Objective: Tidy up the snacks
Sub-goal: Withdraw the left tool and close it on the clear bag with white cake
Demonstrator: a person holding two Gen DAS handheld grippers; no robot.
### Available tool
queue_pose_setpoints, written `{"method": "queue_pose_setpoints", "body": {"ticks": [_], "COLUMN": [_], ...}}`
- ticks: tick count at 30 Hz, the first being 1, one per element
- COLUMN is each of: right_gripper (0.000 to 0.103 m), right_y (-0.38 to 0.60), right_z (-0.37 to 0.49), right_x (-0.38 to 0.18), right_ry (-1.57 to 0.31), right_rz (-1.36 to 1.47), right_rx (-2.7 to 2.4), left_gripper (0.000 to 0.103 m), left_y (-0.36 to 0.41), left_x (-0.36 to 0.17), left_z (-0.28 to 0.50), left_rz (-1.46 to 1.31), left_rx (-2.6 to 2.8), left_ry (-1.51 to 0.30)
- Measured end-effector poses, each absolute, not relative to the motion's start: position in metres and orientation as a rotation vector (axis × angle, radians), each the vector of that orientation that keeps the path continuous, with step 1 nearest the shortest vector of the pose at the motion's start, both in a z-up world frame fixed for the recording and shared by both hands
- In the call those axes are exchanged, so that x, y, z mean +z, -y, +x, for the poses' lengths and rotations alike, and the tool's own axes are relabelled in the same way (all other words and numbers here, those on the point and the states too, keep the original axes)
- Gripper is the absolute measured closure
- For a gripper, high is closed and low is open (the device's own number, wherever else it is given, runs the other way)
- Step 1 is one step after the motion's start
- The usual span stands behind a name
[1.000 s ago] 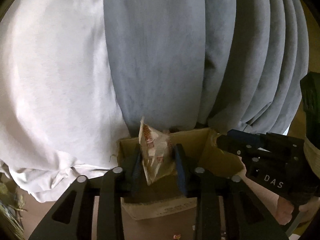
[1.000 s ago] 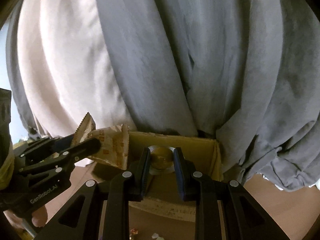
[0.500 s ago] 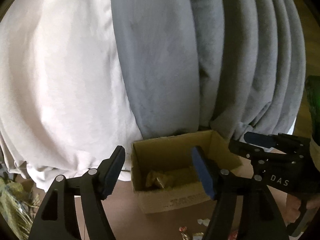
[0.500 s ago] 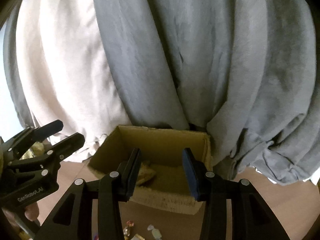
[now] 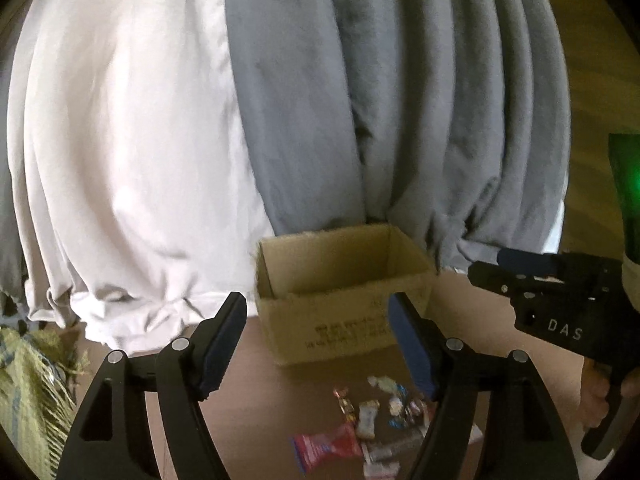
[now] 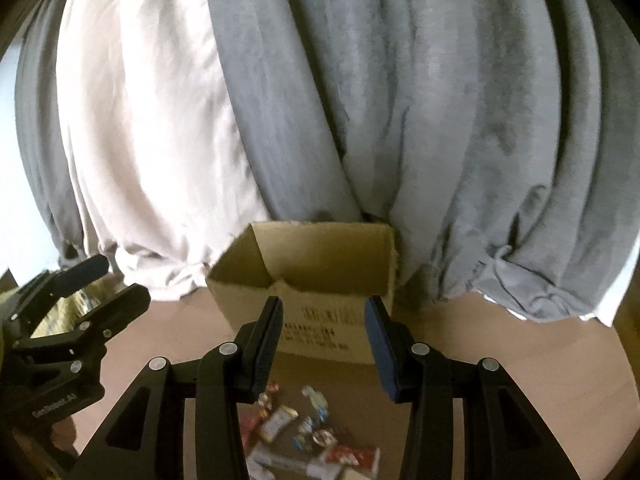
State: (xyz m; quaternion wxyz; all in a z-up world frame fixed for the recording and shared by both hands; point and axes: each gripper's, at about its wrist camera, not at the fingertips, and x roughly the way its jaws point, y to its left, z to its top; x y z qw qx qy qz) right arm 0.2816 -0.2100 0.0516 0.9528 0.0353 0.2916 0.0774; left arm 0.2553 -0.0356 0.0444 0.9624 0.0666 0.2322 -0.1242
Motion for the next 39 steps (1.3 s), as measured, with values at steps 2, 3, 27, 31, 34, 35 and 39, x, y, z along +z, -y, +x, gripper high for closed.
{"method": "queue_pose_setpoints", "body": {"ticks": [2,3,27,31,34,35,39], "right_gripper": [0.059,0.059,0.049,0.049,0.049,0.049,0.049], "right_y": [0.210,0.210,0.230,0.231,0.232,0.233,0.235], "right_z": [0.270,0.264,0.230,0.232,0.235,0.236,0.240], "right_x": [0.048,0.046,-0.093,-0.110,-0.121,-0.124,-0.132], "right_ry": [-0.596,-0.600,-1.049,-1.101,-1.125,-1.130,-1.147], "right_rz": [0.047,0.036,0.123,0.122,0.118,0.115,0.105], "right_rx": [0.147,0.141,0.107,0.101,0.094,0.092,0.077], "left_gripper": [0.030,0.030,0.031,0.031,0.031,0.031,0.031], "left_y": [0.037,0.038,0.061,0.061,0.063,0.063,0.065], "left_x": [0.037,0.033,-0.092,-0.110,-0.122,-0.127,-0.139], "left_z": [0.248,0.244,0.231,0.235,0.237,0.237,0.243], "left_rz": [0.151,0.156,0.219,0.194,0.177,0.168,0.141], "left_rx": [-0.262,-0.264,-0.387,-0.396,-0.398,-0.402,-0.394], "left_ry": [-0.490,-0.498,-0.972,-1.037,-1.076,-1.093,-1.134]}}
